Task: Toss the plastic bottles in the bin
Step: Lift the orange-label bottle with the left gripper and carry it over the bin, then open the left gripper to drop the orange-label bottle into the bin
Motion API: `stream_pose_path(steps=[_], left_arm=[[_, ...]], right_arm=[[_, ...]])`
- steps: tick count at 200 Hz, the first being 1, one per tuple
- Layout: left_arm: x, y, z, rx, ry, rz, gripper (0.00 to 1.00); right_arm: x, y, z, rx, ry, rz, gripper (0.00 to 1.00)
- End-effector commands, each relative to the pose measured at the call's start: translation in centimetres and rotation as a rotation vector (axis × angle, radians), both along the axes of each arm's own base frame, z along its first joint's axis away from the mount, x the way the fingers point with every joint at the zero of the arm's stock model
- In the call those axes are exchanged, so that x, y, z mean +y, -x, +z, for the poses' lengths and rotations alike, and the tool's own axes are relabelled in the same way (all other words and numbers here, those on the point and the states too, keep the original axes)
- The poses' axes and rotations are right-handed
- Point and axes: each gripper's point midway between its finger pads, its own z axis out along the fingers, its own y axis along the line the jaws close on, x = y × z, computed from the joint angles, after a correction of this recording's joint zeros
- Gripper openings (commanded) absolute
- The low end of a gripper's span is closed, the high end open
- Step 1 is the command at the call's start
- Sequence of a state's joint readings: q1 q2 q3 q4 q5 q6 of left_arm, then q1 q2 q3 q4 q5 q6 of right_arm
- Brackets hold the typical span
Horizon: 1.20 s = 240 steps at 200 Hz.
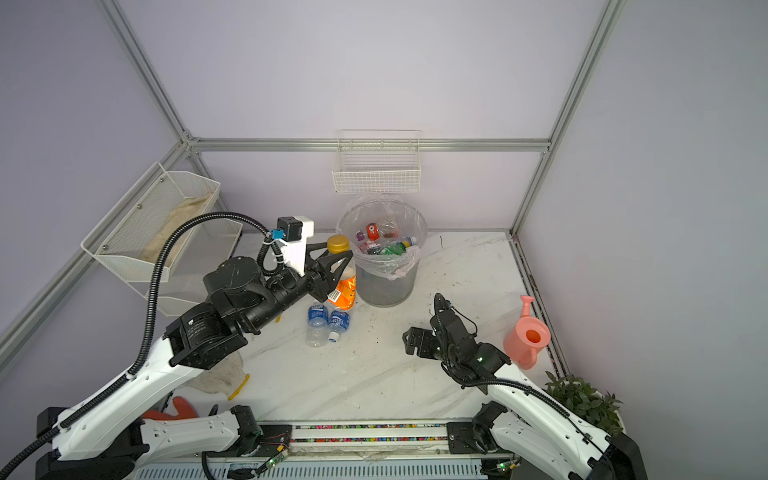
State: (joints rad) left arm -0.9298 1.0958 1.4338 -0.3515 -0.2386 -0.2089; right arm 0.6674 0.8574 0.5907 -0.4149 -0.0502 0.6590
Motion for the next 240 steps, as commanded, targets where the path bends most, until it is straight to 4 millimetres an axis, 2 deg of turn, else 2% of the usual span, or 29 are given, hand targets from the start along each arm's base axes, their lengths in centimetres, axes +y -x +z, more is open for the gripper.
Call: stream_pose_path(steps=[1,52,171,240], left_arm=[[1.5,1.3,6.5,-0.135,0.11,-0.007,0.34],[1.3,1.0,7.8,-0.17,0.126,0.003,0.32],[1.0,0.4,11.4,-0.278,0.137,0.042,0.3],[-0.2,-2.4,12.0,-0.374,0.139,0.108,0.3]], right_arm=[[0.0,0.1,0.4,0.007,-0.006,-0.004,0.97],[-0.5,0.3,1.8,-0.022,-0.013,-0.014,0.97],[-0.6,0.9,-0.2,-0.007,-0.025,-0.012,0.97],[-0.6,1.2,-0.2,0.003,-0.05,-0.016,0.97]])
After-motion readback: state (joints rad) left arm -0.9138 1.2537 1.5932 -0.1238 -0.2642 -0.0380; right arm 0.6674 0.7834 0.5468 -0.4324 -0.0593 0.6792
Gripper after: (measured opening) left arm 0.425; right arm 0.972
